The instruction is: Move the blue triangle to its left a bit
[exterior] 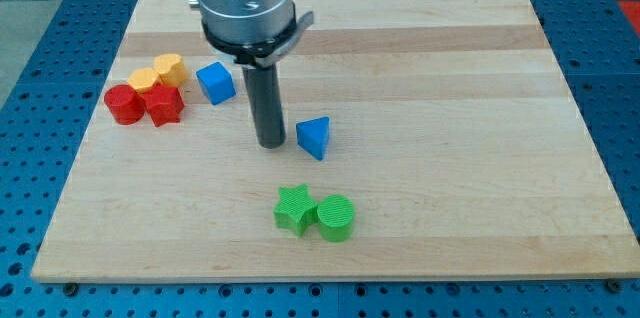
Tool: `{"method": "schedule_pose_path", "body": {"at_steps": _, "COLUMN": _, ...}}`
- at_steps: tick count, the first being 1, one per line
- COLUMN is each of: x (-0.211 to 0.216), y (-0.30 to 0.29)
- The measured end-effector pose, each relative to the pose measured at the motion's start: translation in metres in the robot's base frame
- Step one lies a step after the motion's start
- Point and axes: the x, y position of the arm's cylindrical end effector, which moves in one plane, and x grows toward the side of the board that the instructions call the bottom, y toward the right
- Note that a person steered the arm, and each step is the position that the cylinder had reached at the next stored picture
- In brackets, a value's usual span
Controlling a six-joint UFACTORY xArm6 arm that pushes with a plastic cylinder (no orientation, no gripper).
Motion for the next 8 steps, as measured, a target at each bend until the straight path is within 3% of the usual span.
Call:
{"method": "schedule_pose_path", "body": {"at_steps": 2, "x": 0.04, "y": 0.039}}
{"method": "schedule_pose_path", "body": {"at_steps": 4, "x": 0.033, "y": 0.079}}
{"method": "schedule_pose_path", "body": {"at_steps": 8, "x": -0.006, "y": 0.08}}
